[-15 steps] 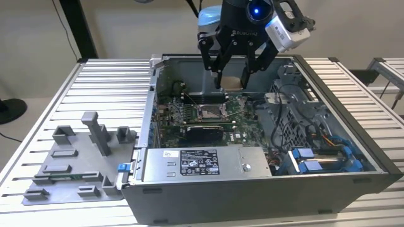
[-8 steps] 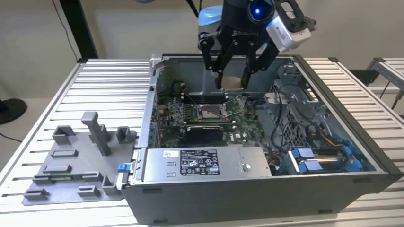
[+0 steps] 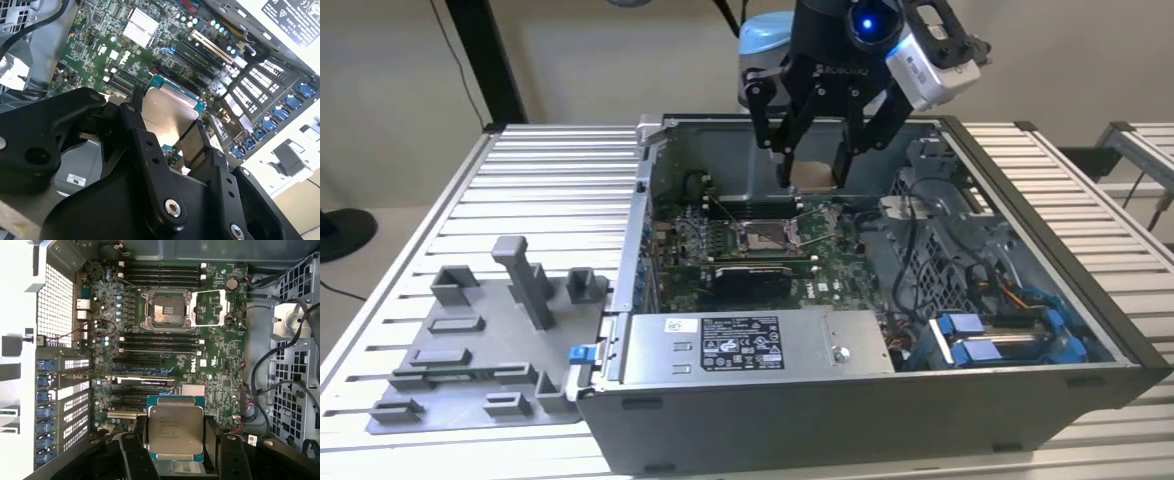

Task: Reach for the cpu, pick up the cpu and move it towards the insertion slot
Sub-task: 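Pick up the cpu and move it towards the insertion slot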

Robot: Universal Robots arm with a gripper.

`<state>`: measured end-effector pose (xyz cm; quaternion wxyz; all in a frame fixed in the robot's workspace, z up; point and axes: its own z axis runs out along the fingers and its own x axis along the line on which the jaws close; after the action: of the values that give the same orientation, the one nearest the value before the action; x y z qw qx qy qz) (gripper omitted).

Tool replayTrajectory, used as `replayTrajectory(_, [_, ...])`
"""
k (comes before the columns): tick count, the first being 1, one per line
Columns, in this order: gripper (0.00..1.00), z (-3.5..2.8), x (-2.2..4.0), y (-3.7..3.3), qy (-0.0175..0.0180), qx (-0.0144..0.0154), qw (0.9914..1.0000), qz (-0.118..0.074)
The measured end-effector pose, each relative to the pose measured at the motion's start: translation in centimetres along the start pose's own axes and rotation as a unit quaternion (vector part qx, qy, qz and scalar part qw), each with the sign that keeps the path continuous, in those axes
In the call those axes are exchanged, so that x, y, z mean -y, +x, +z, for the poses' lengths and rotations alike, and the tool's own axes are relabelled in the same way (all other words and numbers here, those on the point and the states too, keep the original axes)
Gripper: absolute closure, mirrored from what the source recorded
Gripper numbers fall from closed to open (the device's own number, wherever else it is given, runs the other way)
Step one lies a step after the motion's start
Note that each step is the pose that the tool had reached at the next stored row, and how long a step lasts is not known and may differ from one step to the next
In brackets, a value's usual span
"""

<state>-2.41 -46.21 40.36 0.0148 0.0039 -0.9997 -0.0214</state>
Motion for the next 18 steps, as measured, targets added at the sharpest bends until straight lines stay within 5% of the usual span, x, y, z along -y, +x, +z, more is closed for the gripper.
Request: replayTrajectory(18, [1.0,0.1,-0.03,-0.48,0.0,0.0,1.0,0.0])
